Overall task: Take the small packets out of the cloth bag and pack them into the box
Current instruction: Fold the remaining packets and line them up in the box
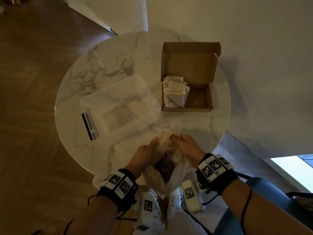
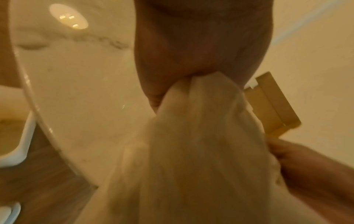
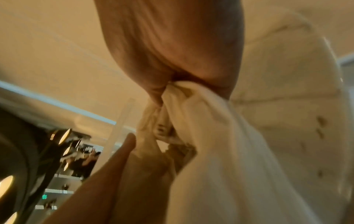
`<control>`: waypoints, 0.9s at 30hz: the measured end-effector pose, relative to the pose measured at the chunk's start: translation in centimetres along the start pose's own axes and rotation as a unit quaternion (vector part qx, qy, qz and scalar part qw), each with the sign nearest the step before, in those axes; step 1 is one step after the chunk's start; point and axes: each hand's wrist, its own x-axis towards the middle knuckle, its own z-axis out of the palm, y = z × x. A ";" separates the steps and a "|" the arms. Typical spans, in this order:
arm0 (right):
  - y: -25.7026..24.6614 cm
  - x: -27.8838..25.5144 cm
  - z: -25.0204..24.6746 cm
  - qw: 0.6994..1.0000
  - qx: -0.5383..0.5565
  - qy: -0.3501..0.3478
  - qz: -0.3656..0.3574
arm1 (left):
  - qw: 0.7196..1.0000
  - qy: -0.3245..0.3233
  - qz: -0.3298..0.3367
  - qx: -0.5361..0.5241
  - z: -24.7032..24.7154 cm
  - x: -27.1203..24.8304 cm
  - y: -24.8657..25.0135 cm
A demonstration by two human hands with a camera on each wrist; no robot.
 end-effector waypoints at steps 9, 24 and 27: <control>-0.7 -0.3 -1.0 0.944 0.205 -0.164 0.201 | 0.995 0.091 0.036 -0.011 -2.2 1.3 -0.2; -1.1 0.7 -1.2 0.955 0.246 -0.057 0.156 | 0.798 0.216 0.476 0.298 -0.1 -1.1 0.0; -1.4 -0.1 -1.7 0.992 0.037 -0.009 0.122 | 0.816 0.219 0.384 0.372 -0.1 -2.0 0.9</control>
